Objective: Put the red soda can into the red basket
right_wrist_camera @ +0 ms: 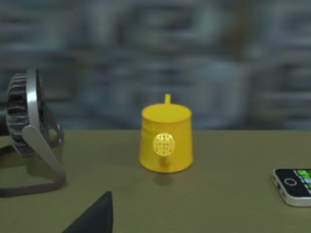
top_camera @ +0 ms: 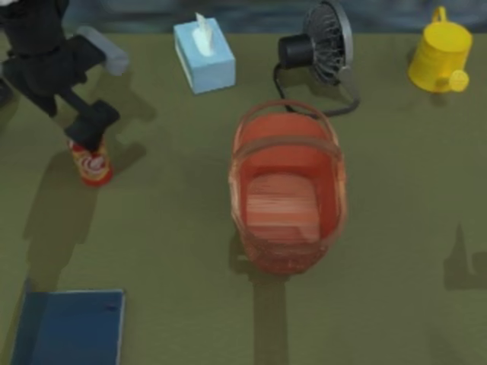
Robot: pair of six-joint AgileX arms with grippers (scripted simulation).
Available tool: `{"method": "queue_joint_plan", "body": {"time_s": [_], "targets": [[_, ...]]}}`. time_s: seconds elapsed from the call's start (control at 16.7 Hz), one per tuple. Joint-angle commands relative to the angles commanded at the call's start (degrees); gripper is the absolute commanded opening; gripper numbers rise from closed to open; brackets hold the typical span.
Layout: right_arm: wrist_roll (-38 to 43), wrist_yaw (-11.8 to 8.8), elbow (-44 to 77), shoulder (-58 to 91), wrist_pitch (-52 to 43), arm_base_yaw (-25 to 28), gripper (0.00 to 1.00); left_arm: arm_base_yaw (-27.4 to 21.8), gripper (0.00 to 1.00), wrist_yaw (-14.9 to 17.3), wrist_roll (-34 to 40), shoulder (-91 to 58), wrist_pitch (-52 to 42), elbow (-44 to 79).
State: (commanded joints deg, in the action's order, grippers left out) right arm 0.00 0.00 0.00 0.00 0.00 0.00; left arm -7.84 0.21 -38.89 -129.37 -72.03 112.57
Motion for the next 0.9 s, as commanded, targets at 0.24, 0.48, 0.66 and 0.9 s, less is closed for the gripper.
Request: {"method": "queue_joint_plan", "body": {"time_s": [0.24,0.48,0.66,0.9], "targets": [[0.0,0.0,0.0,0.0,0.0,0.0,1.0,-0.1,1.0,0.0,-0.4,-1.3,-0.9,1.1],[0.0,0.0,0.0,0.0,0.0,0.0,1.0,0.1,1.0,0.0,-0.5,-1.3,0.2,0.1],[0.0,0.0,0.0,0.0,0.0,0.0,1.0,0.0,1.0,0.0,-0.5,-2.2,4.8,-3.6],[0.0,0.0,0.0,0.0,0.0,0.0,1.0,0.0,1.0,0.0,-0.5,-3.1,9.2,-7.1]]}}
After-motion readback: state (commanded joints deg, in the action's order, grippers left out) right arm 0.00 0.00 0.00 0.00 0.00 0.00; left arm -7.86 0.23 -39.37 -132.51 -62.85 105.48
